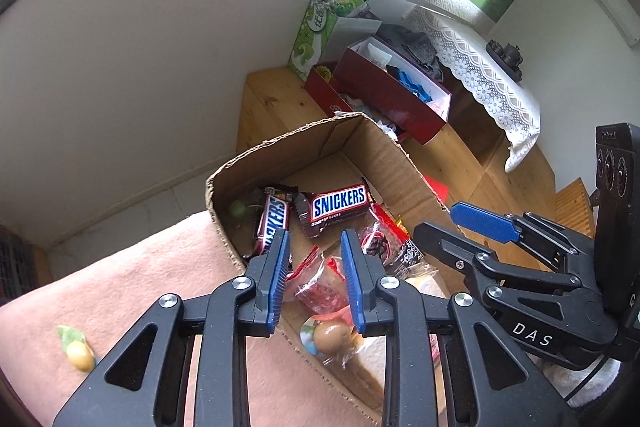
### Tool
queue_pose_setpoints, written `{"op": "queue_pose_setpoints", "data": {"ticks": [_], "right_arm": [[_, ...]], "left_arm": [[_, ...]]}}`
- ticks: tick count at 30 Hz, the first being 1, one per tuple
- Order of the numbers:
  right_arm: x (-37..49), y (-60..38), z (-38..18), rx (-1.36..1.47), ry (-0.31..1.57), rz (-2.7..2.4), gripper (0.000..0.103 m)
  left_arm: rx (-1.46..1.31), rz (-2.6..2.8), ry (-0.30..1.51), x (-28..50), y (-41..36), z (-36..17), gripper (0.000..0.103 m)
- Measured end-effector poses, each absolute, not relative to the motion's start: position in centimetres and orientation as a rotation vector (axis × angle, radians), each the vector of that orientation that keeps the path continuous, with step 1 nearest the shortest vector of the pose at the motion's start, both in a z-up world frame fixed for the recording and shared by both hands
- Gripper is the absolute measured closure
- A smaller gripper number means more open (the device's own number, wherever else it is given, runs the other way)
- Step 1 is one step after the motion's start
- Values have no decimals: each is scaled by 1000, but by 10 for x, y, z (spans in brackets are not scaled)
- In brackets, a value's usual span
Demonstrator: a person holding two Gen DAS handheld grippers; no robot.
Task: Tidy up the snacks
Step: 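Open both grippers to drop the candies into the box, then move the right gripper to the green square packet while the left moves to the yellow ball candy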
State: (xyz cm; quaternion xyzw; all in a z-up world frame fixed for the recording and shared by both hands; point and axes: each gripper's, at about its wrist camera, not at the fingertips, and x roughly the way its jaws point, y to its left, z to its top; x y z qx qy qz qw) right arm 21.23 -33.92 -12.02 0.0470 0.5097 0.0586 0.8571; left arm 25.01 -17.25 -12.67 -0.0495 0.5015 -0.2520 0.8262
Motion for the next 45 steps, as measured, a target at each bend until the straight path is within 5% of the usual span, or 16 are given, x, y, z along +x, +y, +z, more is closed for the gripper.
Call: {"op": "queue_pose_setpoints", "data": {"ticks": [5,8,27,45], "right_arm": [[206,-335,-115,101,1060,108,35],[202,-331,-111,97,1052,96,29],[142,-258,-96,171,1030,206,28],[136,-173,-159,206,1126,181,35]], "left_arm": [[-121,-528,1067,247,-160,-122,78],[-138,-518,1062,243,-149,-119,69],[-244,-328,1110,193,-29,-131,69],[-232,-273,1136,186,27,-171,69]]}}
